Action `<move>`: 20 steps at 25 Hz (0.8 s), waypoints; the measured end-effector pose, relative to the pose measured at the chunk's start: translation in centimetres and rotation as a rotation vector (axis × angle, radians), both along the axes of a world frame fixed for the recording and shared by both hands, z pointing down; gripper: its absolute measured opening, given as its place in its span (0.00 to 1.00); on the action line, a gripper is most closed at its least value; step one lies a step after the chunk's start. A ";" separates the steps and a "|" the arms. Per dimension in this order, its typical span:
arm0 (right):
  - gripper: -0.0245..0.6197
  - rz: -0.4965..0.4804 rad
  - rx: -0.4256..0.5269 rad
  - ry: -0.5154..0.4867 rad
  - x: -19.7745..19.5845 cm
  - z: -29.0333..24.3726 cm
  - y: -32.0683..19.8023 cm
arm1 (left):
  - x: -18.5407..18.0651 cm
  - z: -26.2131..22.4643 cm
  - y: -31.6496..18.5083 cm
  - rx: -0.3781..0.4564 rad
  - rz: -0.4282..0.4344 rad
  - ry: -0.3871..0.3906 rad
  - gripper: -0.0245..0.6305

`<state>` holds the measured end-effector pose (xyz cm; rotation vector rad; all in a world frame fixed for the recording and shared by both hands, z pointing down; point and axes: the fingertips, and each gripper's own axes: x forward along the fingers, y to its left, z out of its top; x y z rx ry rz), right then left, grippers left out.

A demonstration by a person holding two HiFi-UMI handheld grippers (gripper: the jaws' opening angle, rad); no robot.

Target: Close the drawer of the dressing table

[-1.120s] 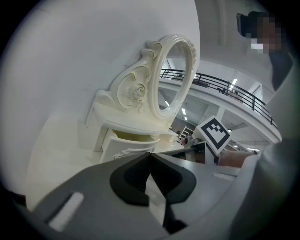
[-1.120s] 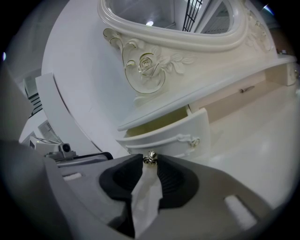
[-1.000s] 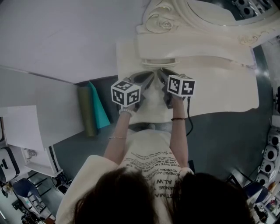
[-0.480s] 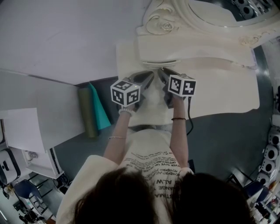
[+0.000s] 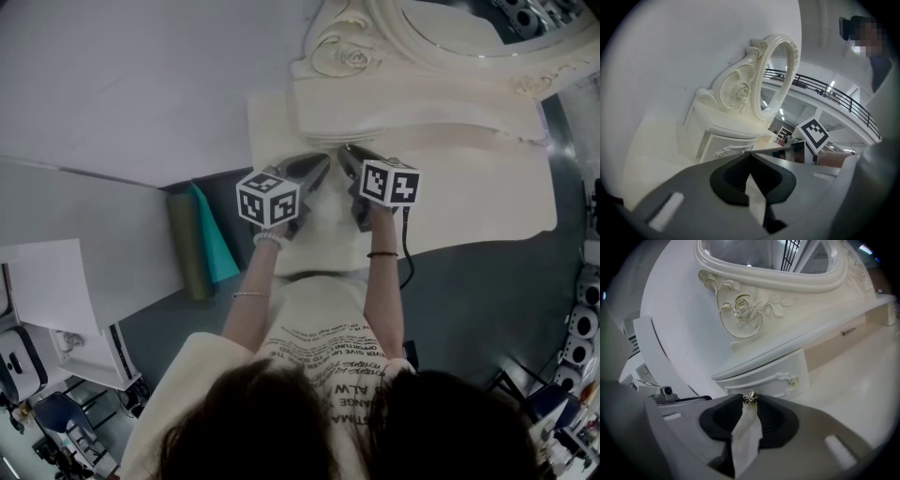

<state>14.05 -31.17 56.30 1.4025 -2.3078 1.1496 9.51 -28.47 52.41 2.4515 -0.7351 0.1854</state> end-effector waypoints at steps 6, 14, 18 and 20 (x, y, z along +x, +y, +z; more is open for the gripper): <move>0.20 0.015 0.006 -0.001 0.0 0.0 -0.3 | -0.1 0.1 -0.3 0.006 0.015 -0.007 0.04; 0.20 0.030 0.011 0.004 0.0 0.0 -0.9 | 0.0 0.3 -0.7 0.003 0.036 -0.010 0.04; 0.20 0.038 0.014 0.008 0.1 0.0 -1.1 | 0.0 0.3 -0.8 0.004 0.038 -0.012 0.04; 0.20 0.041 0.012 0.008 0.1 0.0 -1.2 | 0.0 0.2 -0.9 0.005 0.038 -0.012 0.04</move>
